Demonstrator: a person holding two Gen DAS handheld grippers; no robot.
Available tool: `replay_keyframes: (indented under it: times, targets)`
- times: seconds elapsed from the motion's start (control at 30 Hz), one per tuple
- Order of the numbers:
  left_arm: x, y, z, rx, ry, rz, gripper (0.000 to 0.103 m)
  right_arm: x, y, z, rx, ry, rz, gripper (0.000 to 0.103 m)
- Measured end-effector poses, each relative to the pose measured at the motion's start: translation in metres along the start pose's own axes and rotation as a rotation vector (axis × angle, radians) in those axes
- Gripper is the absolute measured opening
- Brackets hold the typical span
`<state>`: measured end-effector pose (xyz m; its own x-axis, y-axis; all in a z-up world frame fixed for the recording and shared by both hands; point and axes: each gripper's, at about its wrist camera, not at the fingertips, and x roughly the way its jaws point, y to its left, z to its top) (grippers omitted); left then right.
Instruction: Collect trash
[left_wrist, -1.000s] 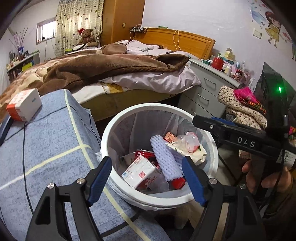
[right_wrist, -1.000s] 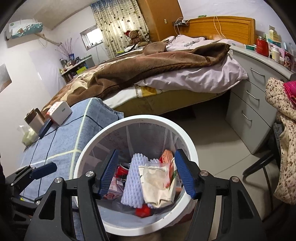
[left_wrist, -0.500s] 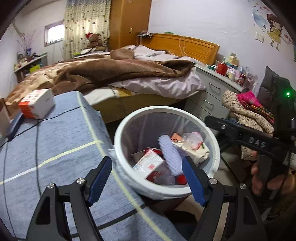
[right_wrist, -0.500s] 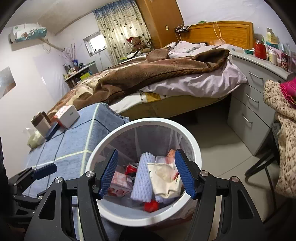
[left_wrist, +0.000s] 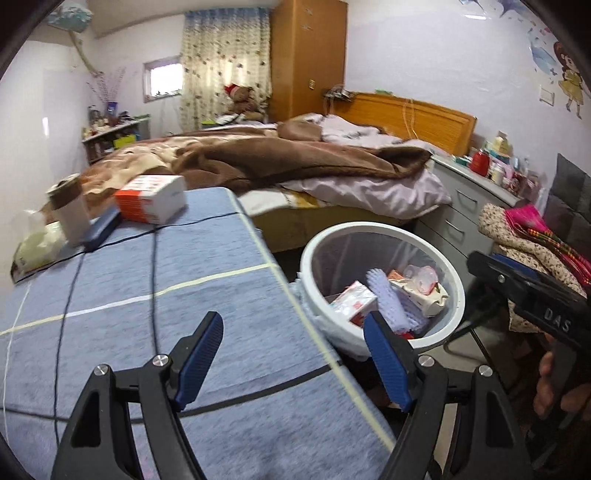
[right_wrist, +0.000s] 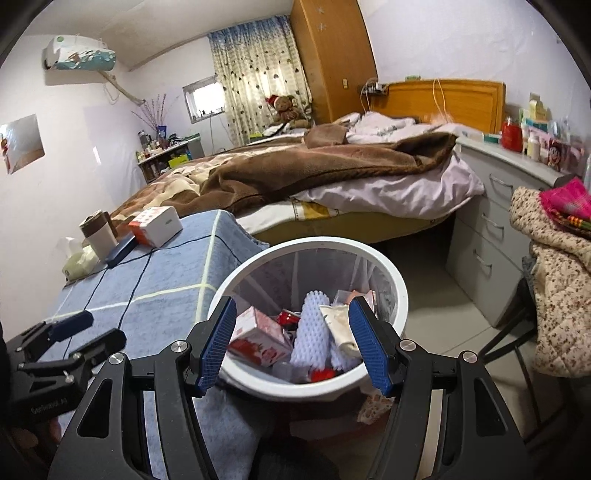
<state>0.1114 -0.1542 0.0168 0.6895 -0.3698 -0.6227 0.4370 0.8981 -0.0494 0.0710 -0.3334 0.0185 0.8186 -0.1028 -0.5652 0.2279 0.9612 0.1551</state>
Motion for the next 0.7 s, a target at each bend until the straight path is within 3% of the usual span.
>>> replay_keyframes:
  times: [0.27,0.4,0.5,0.7]
  targets:
    - [-0.034,0.013,-0.021,-0.035,-0.084,0.108,0.080,-0.020,0.024,-0.019,-0.051,-0.049,-0.009,0.065]
    - [-0.050,0.011,-0.030,-0.010,-0.123,0.224,0.080,-0.029,0.033,-0.029,-0.063,-0.066,-0.014,0.065]
    - [-0.058,0.016,-0.036,-0.038,-0.126,0.189,0.080,-0.037,0.036,-0.033,-0.064,-0.096,-0.040,0.065]
    - [-0.069,0.016,-0.044,-0.048,-0.152,0.188,0.080,-0.045,0.040,-0.042,-0.060,-0.114,-0.055,0.065]
